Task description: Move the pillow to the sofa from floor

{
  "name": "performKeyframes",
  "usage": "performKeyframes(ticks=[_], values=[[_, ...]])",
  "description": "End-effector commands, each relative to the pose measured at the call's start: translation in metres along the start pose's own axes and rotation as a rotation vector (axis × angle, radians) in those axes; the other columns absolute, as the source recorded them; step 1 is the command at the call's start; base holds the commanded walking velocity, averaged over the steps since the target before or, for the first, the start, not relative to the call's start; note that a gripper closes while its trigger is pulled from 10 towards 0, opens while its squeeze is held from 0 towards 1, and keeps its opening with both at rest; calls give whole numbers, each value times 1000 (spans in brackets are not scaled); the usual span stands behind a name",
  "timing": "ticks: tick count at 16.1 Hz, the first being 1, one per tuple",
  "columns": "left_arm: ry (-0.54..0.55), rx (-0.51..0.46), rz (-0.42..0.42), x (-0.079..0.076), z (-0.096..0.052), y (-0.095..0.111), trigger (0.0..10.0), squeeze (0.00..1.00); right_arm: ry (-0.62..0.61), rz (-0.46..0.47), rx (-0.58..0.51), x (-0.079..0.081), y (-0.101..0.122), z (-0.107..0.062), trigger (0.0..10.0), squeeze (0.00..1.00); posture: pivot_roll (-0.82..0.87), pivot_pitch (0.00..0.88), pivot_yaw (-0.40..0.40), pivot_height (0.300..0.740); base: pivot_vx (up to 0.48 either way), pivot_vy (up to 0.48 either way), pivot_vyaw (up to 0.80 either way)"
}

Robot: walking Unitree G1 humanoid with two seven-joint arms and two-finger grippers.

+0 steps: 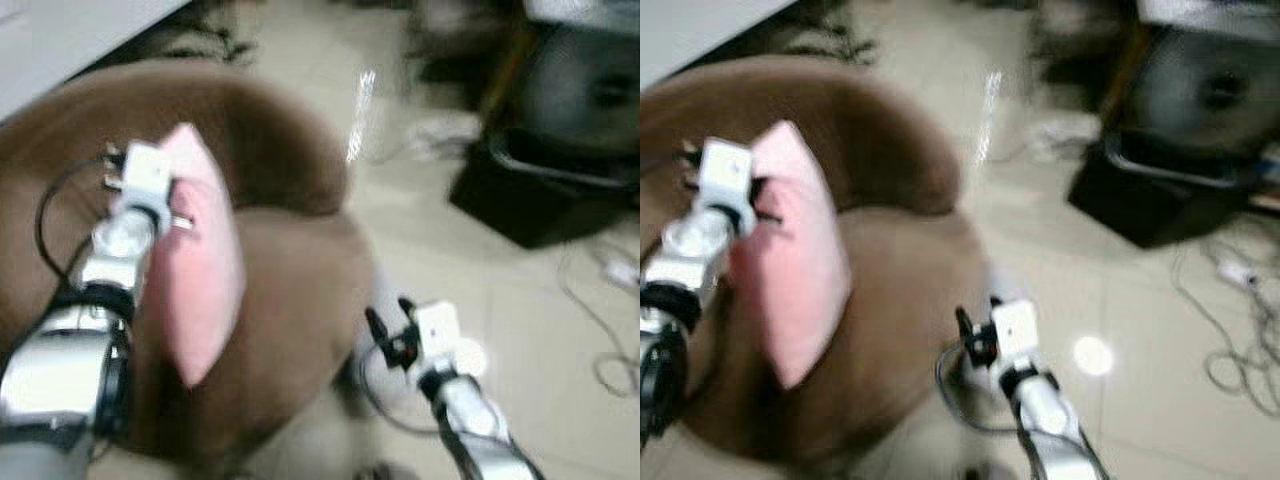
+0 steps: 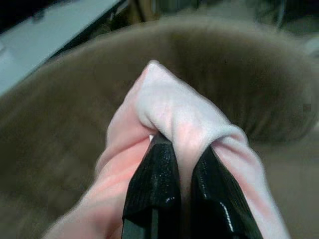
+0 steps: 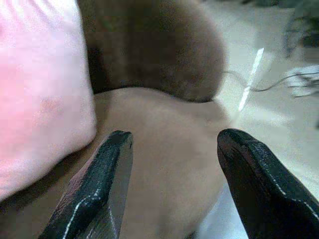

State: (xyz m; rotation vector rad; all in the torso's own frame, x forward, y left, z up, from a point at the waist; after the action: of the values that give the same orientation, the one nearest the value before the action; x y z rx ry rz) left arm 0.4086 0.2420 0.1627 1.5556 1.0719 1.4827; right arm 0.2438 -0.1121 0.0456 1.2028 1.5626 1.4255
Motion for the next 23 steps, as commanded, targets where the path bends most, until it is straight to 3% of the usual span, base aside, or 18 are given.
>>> performKeyframes(ticks=[1,8,10,12,13,17,19,23], values=[[31,-24,9,10,1,8,0,0,-8,3,15,-2,-2,-2,10000,0,-57,139,-11,740,0,0,0],[137,51,42,40,-1,5,0,0,-11,1,27,-4,-3,-6,10000,0,-62,152,-17,740,0,0,0],[183,79,46,51,-3,3,0,0,-6,-8,-16,-10,17,-5,10000,0,-69,153,-16,740,0,0,0],[195,91,38,53,-4,1,0,0,116,-104,-114,-15,67,2,10000,0,-80,150,-20,740,0,0,0],[194,98,38,51,-4,-1,0,0,208,-155,-108,-10,78,4,10000,0,-81,147,-25,740,0,0,0],[193,123,42,42,-2,-4,0,0,359,-231,-11,-2,75,9,10000,0,-62,136,-58,740,0,0,0],[198,128,43,41,-1,-3,0,0,409,-221,-5,7,78,9,10000,0,-59,133,-62,740,0,0,0],[267,161,2,54,-5,-9,0,0,447,-184,-40,16,90,3,10000,0,-70,137,-68,740,0,0,0]])
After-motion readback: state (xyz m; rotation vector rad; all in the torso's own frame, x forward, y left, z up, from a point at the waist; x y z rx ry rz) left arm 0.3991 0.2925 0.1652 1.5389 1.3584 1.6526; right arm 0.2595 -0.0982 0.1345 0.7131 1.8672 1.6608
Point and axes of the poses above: a point about 5 cm out from each wrist's last joint towards the gripper, its own z axis pointing out of the wrist towards the gripper, its own y axis along the axis of the wrist's last joint, x = y × z, the point moved 2 cm from there along z, pointing out of the wrist towards the gripper, and after that the axes turned 4 degrees about z, right-handed, at the moved point
